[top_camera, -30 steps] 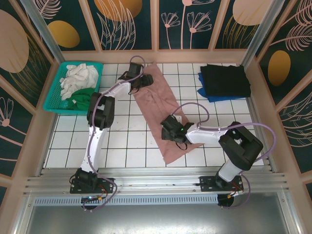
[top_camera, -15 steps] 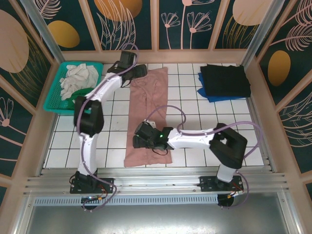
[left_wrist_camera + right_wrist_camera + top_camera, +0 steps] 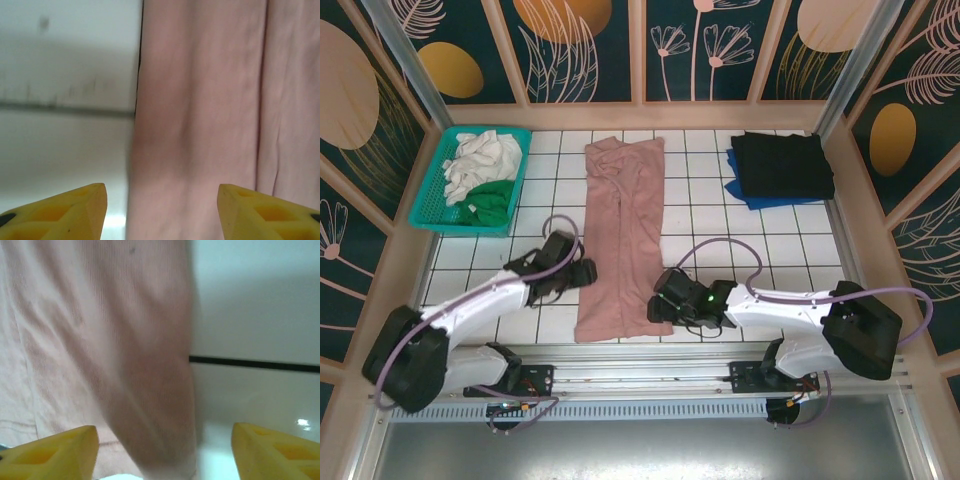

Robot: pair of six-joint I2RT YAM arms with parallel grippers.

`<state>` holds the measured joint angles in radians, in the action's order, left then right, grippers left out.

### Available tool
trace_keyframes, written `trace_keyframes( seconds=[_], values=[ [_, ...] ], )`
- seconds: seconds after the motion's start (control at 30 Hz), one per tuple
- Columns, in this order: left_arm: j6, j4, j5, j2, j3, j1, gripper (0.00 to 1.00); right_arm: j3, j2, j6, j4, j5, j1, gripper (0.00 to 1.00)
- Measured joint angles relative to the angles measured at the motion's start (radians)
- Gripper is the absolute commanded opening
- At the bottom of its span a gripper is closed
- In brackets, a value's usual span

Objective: Fold and stack the t-shirts

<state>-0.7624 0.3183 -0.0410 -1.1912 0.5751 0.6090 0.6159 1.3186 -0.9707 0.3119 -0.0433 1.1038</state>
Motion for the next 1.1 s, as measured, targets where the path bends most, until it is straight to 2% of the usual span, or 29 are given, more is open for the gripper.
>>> trace_keyframes(
  seconds=[0.13, 0.27, 0.37, 0.5, 0.63, 0.87, 0.9, 1.03, 1.1],
  values=[
    [-0.116, 0.060, -0.019, 0.151, -0.098, 0.077, 0.52, -0.022, -0.001, -0.023, -0.015, 0.035, 0.017, 0.53],
    [-0.211, 0.115, -0.025, 0.247, -0.166, 0.149, 0.51, -0.052, -0.002, -0.035, -0.020, 0.052, 0.024, 0.55],
    [-0.271, 0.138, -0.025, 0.253, -0.184, 0.234, 0.51, -0.052, -0.001, -0.035, -0.024, 0.048, 0.031, 0.52],
    [-0.323, 0.139, -0.026, 0.212, -0.184, 0.327, 0.49, -0.052, 0.002, -0.035, -0.025, 0.047, 0.040, 0.41],
    [-0.365, 0.126, -0.027, 0.194, -0.191, 0.377, 0.37, -0.052, 0.005, -0.032, -0.038, 0.045, 0.051, 0.28],
    [-0.410, 0.087, -0.024, 0.215, -0.225, 0.409, 0.02, -0.014, 0.005, -0.015, -0.046, 0.040, 0.060, 0.03],
    [-0.414, 0.091, -0.028, 0.232, -0.226, 0.408, 0.00, -0.005, 0.004, -0.012, -0.045, 0.038, 0.061, 0.00],
    [-0.409, 0.121, -0.071, 0.302, -0.192, 0.409, 0.00, 0.049, -0.010, -0.016, -0.006, 0.014, 0.063, 0.00],
    [-0.395, 0.134, -0.109, 0.289, -0.134, 0.408, 0.00, 0.094, -0.020, -0.010, 0.016, -0.005, 0.060, 0.00]
  ],
)
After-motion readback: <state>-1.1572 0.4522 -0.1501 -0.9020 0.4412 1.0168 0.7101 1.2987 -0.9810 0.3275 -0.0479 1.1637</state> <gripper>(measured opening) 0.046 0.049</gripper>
